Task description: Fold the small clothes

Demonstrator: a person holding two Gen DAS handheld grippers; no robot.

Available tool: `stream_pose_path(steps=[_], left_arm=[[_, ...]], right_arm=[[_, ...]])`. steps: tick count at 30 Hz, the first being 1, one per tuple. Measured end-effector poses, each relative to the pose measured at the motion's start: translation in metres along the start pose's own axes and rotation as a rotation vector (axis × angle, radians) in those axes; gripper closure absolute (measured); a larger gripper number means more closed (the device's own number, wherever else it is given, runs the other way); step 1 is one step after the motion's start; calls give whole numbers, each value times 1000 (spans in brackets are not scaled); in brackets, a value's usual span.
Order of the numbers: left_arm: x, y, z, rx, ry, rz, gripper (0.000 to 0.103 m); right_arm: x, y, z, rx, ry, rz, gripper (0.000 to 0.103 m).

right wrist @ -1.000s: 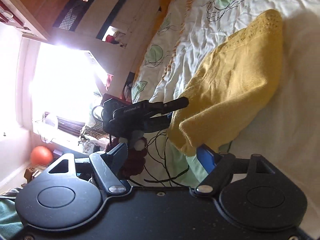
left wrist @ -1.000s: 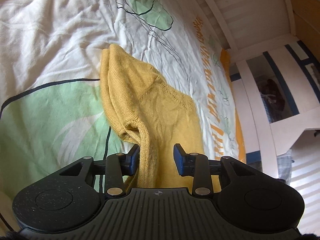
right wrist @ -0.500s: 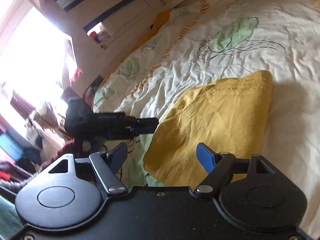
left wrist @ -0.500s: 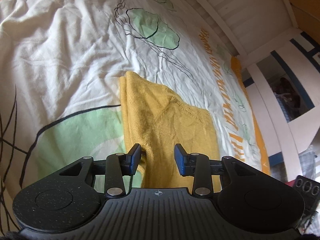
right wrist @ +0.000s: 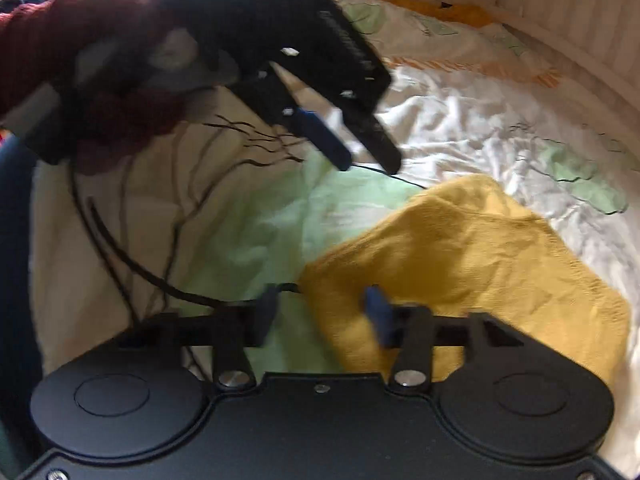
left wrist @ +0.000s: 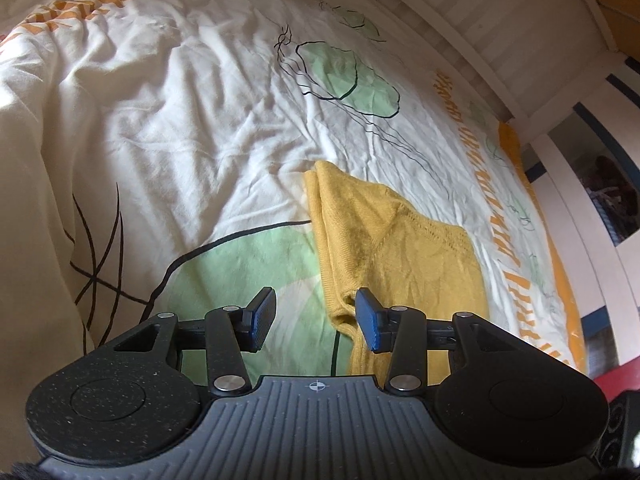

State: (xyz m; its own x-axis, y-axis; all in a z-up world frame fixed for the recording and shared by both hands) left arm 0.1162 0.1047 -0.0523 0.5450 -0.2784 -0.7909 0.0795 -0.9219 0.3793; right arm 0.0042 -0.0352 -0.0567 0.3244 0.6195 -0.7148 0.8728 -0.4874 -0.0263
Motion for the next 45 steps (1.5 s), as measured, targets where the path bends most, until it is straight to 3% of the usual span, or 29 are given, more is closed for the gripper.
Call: stream_pose_path(steps=[1,5,11,12,13,16,19,20,23,26,29,31,34,37,39,40,41,45], left_arm=[[0,0,1,5,-5,3,61],[3,6,8,42,-35,31,60],[14,22,29,98,-118,91,60],[14,23,31,94,-120,93,60],[14,23,34,84,-123,97,60],[16,20,39,48,-145,114,60],[23,25,44,51,-186,131,59],[27,27,45,53,-200,143,58],[41,37,47,38,-240,202,41],[50,43,45,7,-234,256,34],[59,45,41,-39,-240,293,33],[63,45,40,-68,-250,329,33],[66,42,41,-122,-278,363,33],[65,38,44,-155,-323,407,34],[64,38,44,-167,-355,425,34],[64,38,43,-172,-370,435,34],[62,38,40,-177,-376,447,34],[52,42,19,-193,-341,488,34]], right_arm=[[-6,8,-2,43,26,9,91],[-47,55,-4,276,159,76,90],[-71,99,17,478,208,91,89],[-72,98,20,481,209,68,88],[-72,95,20,472,210,31,78],[-65,72,20,378,161,-11,73],[-53,44,18,237,108,-35,46],[-49,37,18,200,88,-36,45],[-50,30,21,185,71,-28,45],[-71,48,30,316,142,1,44],[-98,84,51,537,242,70,27],[-111,107,71,694,282,79,26],[-109,132,102,942,304,-33,25],[-94,138,117,1065,294,-151,25],[-86,137,117,1098,299,-239,31],[-83,136,115,1112,303,-288,49],[-83,138,112,1127,309,-317,79],[-99,154,97,1177,415,-379,79]])
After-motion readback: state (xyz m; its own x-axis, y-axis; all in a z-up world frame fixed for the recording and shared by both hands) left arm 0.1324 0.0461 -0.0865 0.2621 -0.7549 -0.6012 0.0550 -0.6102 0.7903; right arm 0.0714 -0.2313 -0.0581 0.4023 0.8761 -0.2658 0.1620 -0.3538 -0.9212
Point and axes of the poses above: each gripper's, at about its wrist camera, not at the fingertips, and x roughly the way its jaws point, y to its right, z to its underside, the point moved 4 cm from there along x, roughly the way its jaws point, and after that the axes turned 12 degrees about -z, right-handed, at the moved point
